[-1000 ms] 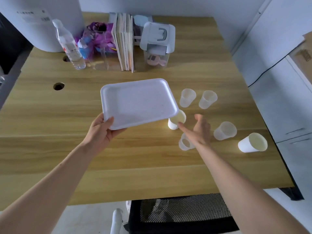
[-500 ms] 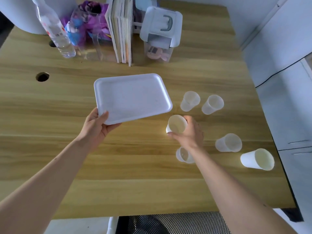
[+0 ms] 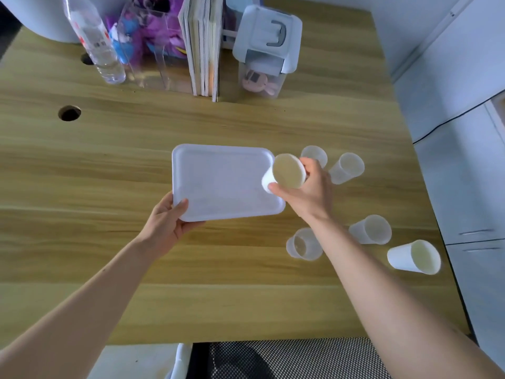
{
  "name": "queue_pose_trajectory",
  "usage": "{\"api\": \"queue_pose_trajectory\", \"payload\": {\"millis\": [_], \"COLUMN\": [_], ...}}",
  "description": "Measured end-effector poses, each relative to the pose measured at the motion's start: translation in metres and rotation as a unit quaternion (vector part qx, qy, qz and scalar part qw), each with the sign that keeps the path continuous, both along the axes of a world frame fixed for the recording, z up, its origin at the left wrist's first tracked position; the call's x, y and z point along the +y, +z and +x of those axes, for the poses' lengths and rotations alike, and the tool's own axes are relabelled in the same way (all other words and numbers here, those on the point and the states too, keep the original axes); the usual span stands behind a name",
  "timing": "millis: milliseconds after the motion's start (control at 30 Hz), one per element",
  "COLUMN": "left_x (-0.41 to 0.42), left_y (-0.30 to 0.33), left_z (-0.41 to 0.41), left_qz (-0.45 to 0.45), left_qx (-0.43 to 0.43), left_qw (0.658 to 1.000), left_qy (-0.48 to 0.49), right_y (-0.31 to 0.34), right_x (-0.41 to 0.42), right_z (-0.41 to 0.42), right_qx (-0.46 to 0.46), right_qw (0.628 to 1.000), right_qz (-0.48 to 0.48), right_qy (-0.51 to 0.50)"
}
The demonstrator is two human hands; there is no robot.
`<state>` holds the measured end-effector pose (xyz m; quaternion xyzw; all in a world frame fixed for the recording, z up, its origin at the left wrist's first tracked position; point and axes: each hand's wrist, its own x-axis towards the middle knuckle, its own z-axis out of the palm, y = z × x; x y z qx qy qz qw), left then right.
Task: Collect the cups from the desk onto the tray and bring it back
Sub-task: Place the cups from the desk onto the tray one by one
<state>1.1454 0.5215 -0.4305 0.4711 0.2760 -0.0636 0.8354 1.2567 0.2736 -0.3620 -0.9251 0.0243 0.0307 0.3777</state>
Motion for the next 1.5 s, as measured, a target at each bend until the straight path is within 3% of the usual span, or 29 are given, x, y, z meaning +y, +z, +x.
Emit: {"api": "queue_pose_trajectory", "payload": {"millis": [333,867,1067,1300,1500], "left_x": [-0.030,-0.041,-0.039,-0.031,-0.022], "left_y": [-0.008,-0.016,-0.026,-0.036,-0.041], "left_z": [-0.009,-0.008,0.002,0.011,0.017], "left_qz": [-0.041,-0.066,-0.059,-0.062,-0.056], "left_qx": [-0.006,0.006,0.023,0.043,0.050], "left_qw": [0.999,0.998,0.998,0.997,0.997], "left_qy": [-0.008,-0.023,-0.028,-0.025,-0.030], "right_y": [-0.004,-0.011,-0.022,-0.050,-0.067], "right_x": [0.091,0.096,0.047,-0.014,-0.029], "right_z": [-0.011,0.006,0.026,0.062,0.086], "right_qx": [0.016,0.025,0.009,-0.083,-0.053], "right_qw": [0.989,0.991,0.997,0.995,0.990], "right_qz": [0.009,0.010,0.052,-0.045,-0.119], "right_qy": [0.148,0.133,0.054,-0.034,-0.060]}}
